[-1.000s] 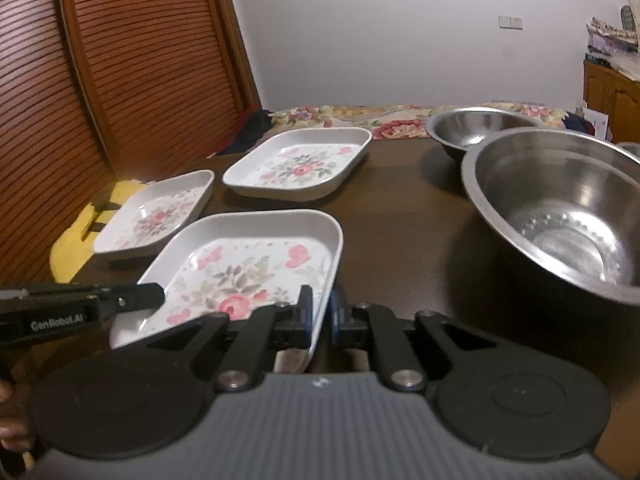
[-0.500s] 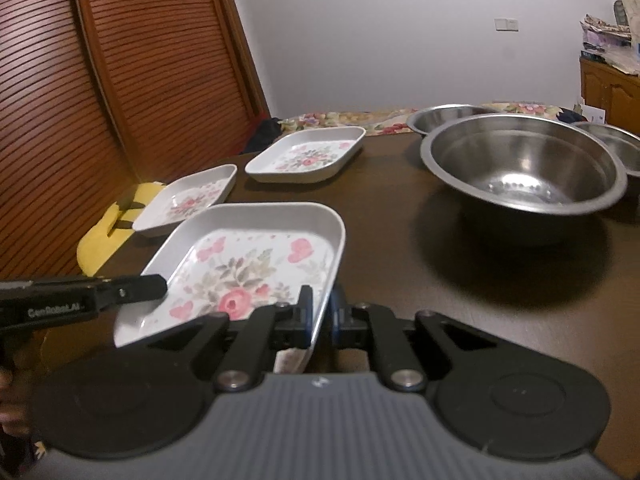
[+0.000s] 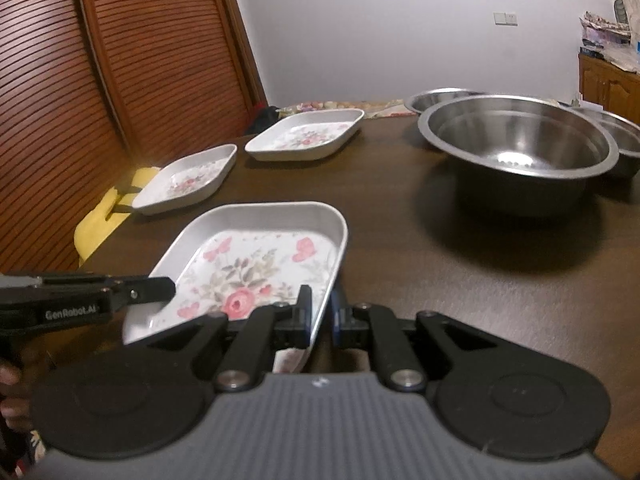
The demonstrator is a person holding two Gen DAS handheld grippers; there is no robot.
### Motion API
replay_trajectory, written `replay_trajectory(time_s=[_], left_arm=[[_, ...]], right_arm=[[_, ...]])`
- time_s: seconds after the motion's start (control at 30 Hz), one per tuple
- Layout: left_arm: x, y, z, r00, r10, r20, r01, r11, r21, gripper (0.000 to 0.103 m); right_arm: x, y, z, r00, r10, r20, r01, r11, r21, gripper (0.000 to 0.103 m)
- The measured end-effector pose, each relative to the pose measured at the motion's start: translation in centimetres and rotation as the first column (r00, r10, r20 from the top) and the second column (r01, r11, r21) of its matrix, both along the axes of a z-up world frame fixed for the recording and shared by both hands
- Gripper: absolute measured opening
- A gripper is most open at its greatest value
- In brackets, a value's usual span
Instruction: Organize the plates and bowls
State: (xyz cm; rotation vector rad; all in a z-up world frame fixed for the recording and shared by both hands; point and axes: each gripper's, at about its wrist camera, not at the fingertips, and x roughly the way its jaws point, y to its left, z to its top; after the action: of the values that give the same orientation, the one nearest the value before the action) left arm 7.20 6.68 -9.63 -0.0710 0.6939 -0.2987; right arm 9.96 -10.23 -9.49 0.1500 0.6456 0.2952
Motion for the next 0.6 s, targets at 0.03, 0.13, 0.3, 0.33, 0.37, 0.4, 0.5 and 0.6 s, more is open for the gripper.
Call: replay_trajectory(time_s=[0.03,0.13,0.3,0.33,0.37,0.4,0.5,0.6], left_arm=[[0.08,-0.04,-0.02,1.0,0.0,0.001,0.0,1.0,0.005,0.009],[0.09,-0.03,-0.05,1.0,0.003,0.0,-0.003,1.0,0.002,0.009],[0.07,-0.16,-0.01,1.0,0.006,0.003,-0.006,1.0,0.004,0.009],[0.08,-0.17,-0.03,1.0,0.007,0.005,-0.007,1.0,0.005,0.01],[0.1,-0.16,-0.05,1.0,0.011,0.006,-0.011,1.0,0.008,0.011],[0.14,-0.09,-0.07,1.0,0.014,0.008,-0.014,1.0,0.008,0.013],[0.13,0.16,-0.06,1.0,0.022,0.008,-0.022,1.0,0.004,0.018],[0.15,0.32,0.02,0.999,0.033,0.012,-0.033,0.999,0.009,0.026]], right_arm=[[-0.1,-0.06,-0.12,1.0,-0.003,-0.001,0.003,1.0,0.002,0.012],[-0.33,0.06,-0.31,1.0,-0.003,0.01,0.003,1.0,-0.001,0.013],[-0.4,0.27,-0.34,1.0,0.004,0.026,-0.003,1.0,-0.03,0.013],[-0.4,0.3,-0.36,1.0,0.004,0.028,-0.003,0.999,-0.035,0.013],[-0.38,0.35,-0.35,1.0,0.005,0.029,-0.004,0.999,-0.04,0.013],[-0.37,0.34,-0.34,1.0,0.005,0.03,-0.004,0.999,-0.041,0.013],[-0.37,0.26,-0.34,0.999,0.001,0.034,0.0,0.999,-0.038,0.013],[-0.4,0.19,-0.39,0.999,-0.008,0.043,0.01,0.999,-0.037,0.015]])
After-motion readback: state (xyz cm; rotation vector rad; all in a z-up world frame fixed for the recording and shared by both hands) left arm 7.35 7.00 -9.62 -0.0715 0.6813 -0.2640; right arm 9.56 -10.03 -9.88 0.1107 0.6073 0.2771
